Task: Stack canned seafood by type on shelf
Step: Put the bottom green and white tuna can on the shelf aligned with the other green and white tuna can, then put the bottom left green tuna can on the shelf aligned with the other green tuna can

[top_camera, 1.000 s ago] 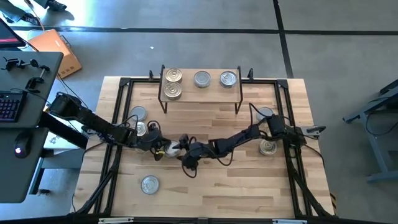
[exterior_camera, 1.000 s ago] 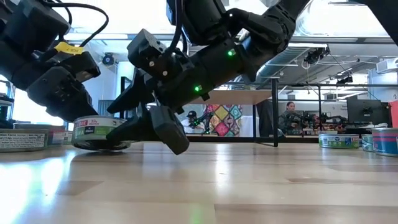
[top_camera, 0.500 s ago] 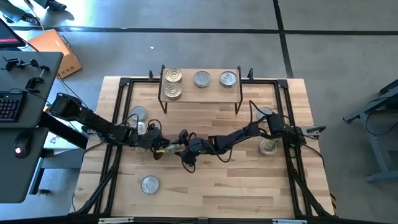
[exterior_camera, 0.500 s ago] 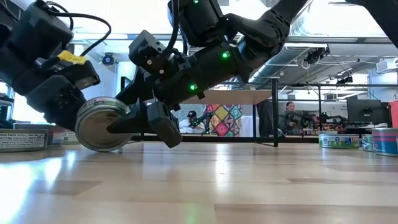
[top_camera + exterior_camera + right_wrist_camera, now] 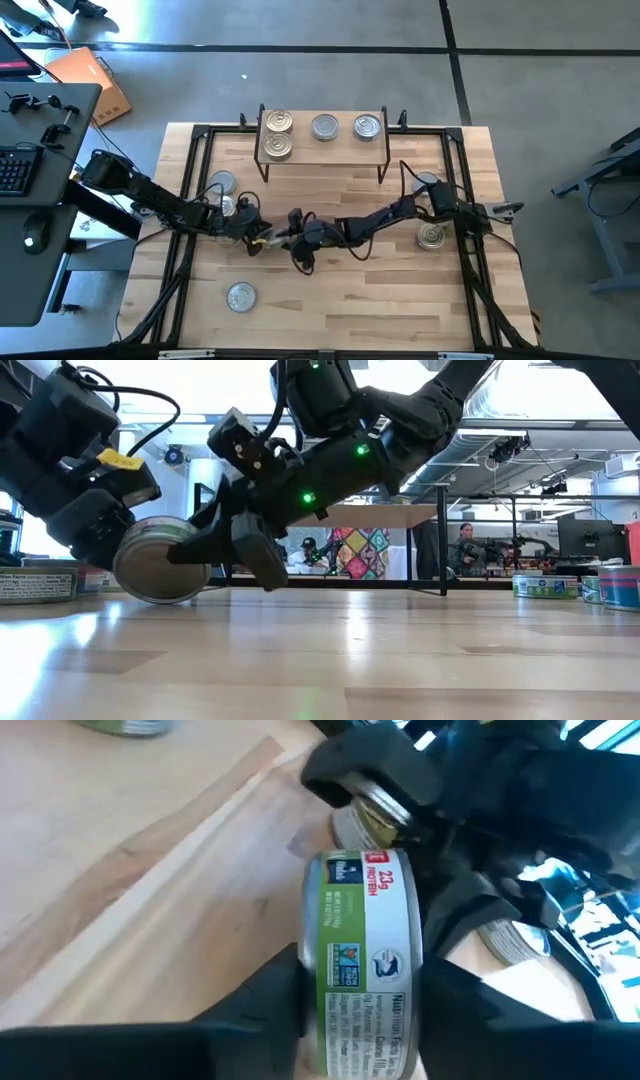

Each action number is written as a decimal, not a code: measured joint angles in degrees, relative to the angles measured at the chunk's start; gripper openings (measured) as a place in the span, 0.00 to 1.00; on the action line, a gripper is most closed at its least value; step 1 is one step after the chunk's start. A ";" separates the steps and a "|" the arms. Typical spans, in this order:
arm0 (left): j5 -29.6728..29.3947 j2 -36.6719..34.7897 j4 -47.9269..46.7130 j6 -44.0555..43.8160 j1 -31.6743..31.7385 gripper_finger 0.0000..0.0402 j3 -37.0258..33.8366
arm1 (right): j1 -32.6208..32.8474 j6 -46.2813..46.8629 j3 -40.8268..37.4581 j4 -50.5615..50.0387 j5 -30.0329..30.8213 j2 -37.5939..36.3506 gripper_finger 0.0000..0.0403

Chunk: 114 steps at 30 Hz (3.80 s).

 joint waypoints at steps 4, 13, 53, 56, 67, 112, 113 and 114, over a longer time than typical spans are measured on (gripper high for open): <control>-0.53 -0.11 0.50 0.82 -0.06 0.00 0.09 | 0.41 2.13 0.00 -0.80 0.74 0.00 0.31; -2.10 -0.20 -0.47 0.92 -3.09 0.00 0.57 | 6.64 6.43 -0.07 -12.06 18.14 -5.59 0.31; -6.65 -0.26 -1.09 0.81 -6.43 0.00 0.68 | -12.43 0.02 -0.02 -42.04 30.26 -24.87 0.54; -6.65 -0.26 -1.09 0.81 -6.43 0.00 0.68 | -12.72 1.58 -0.02 -42.38 29.00 -24.87 0.57; -6.56 -0.26 -1.16 0.77 -6.43 0.00 0.68 | -12.83 4.81 -0.02 -43.56 33.18 -26.27 0.58; -6.10 -0.28 -1.20 0.88 -6.49 0.00 0.70 | -5.86 38.02 -5.53 -69.95 -7.89 -44.59 0.58; -6.10 -0.28 -1.20 0.90 -6.49 0.00 0.70 | -5.33 39.32 -7.21 -69.95 -8.76 -44.70 0.58; -6.10 -0.28 -1.20 0.97 -6.49 0.00 0.70 | -4.85 40.99 -8.98 -69.95 -9.46 -45.02 0.58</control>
